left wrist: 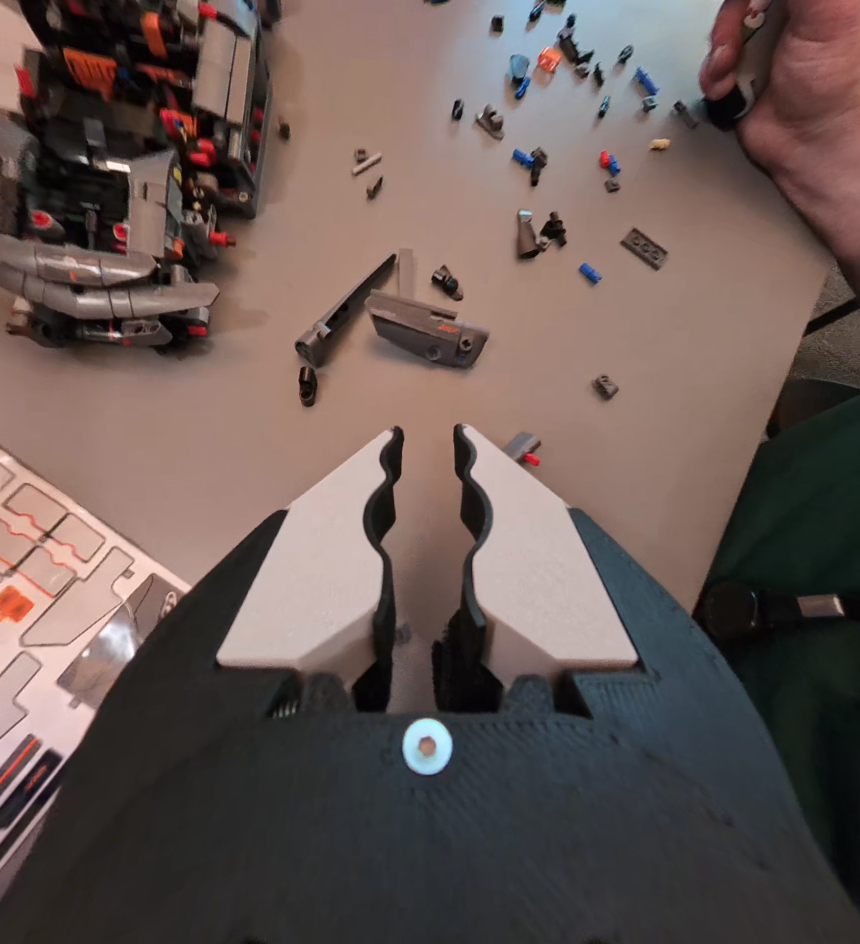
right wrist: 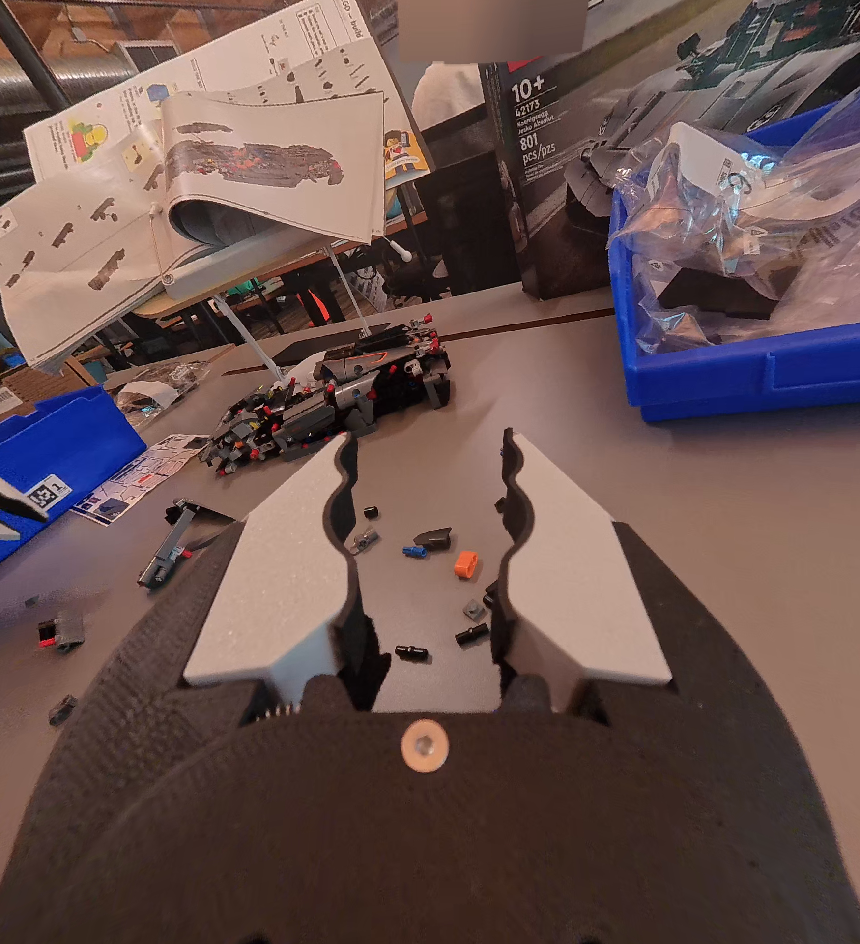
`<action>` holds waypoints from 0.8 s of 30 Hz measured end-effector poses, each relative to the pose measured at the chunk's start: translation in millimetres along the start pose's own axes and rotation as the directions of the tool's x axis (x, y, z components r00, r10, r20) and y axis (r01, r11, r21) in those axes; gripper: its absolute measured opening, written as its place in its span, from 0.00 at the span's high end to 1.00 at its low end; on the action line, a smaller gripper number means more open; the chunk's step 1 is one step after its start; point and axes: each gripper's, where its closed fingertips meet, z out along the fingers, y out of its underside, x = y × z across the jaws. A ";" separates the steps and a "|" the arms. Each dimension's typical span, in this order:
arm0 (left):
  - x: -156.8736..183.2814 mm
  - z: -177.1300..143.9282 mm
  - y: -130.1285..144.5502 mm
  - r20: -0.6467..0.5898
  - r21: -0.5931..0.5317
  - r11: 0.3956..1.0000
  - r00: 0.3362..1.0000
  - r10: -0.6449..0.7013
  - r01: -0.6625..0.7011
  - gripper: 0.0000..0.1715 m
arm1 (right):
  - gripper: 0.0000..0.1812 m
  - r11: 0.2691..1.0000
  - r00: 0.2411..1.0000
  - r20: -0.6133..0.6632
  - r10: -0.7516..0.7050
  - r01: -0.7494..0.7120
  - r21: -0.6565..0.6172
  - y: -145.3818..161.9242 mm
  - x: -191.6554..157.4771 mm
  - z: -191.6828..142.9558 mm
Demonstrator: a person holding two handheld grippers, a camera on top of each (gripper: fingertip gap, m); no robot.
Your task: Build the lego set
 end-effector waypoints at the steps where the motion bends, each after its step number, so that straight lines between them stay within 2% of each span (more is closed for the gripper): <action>1: 3.6 -8.1 -4.1 0.008 0.016 1.000 1.000 0.023 -0.023 0.90 | 0.70 1.000 1.000 -0.001 -0.001 0.001 0.001 -0.1 0.1 -0.3; 6: 12.6 -58.3 -20.2 0.068 0.102 0.990 0.994 0.088 -0.095 0.91 | 0.70 1.000 1.000 -0.006 -0.018 0.018 -0.007 0.9 -1.0 0.9; 10: 6.6 -74.5 -9.1 0.105 0.112 0.991 0.992 0.064 -0.076 0.91 | 0.71 0.999 0.999 -0.021 -0.035 0.036 0.027 -5.4 -0.3 -3.9; 18: 9.5 -53.3 23.2 0.099 0.029 0.997 0.993 0.067 -0.071 0.91 | 0.78 0.996 0.998 -0.039 -0.059 0.061 0.067 -14.0 -0.3 -12.2; 24: 17.7 -27.9 32.8 0.053 -0.008 0.997 0.995 0.080 -0.080 0.89 | 0.81 0.995 0.996 -0.043 -0.078 0.080 0.056 -12.7 -1.4 -11.7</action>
